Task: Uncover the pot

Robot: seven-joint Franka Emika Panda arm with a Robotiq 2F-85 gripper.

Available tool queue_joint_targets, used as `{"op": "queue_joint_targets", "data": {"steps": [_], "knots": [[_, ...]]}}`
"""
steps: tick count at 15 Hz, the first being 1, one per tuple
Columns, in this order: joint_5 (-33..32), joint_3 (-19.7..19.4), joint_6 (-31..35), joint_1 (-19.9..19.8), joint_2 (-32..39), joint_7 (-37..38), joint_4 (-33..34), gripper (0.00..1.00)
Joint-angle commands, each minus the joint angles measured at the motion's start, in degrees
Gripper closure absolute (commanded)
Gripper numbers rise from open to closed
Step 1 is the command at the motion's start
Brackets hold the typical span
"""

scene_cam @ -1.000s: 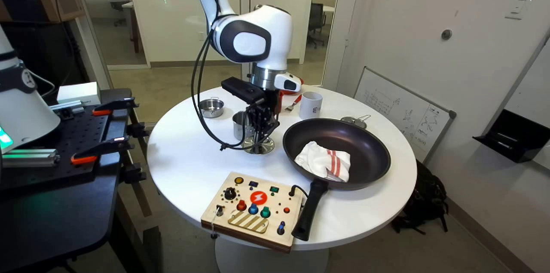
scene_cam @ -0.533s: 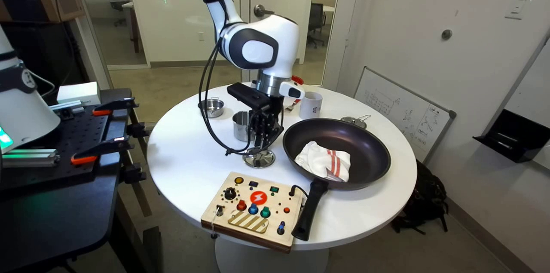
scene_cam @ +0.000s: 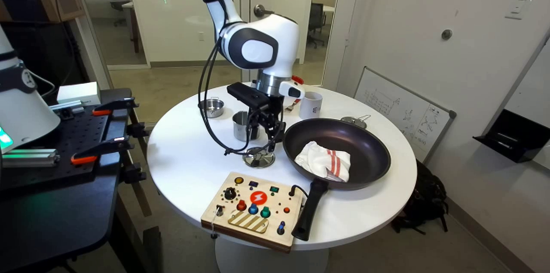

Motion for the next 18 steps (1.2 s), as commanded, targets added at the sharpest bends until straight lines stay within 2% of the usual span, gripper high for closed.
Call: {"op": "queue_joint_targets", "data": {"steps": [1, 14, 15, 18], "knots": [[0.5, -0.6, 0.7, 0.7, -3.6, 1.6, -3.6, 0.0], [0.1, -0.3, 0.7, 1.8, -18.1, 1.3, -15.1, 0.0], [0.3, -0.4, -0.1, 1.7, -14.8, 1.2, -11.8, 0.0], [0.3, -0.4, -0.1, 1.8, -16.6, 1.2, -13.4, 0.0]]}}
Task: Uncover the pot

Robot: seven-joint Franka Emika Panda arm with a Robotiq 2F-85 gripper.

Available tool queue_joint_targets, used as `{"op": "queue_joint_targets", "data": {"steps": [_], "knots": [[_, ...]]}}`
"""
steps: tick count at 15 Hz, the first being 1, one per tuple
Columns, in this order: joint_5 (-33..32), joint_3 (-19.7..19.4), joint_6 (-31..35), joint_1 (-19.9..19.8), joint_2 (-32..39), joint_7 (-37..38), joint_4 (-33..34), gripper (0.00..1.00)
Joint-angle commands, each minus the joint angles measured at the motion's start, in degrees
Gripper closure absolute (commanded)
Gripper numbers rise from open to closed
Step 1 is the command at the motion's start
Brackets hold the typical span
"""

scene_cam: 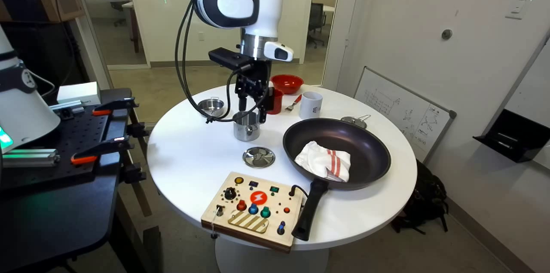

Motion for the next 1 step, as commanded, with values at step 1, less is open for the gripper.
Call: {"op": "queue_joint_targets", "data": {"steps": [1], "knots": [[0.3, -0.3, -0.1, 0.4, -0.1, -0.2, -0.1, 0.0]]}}
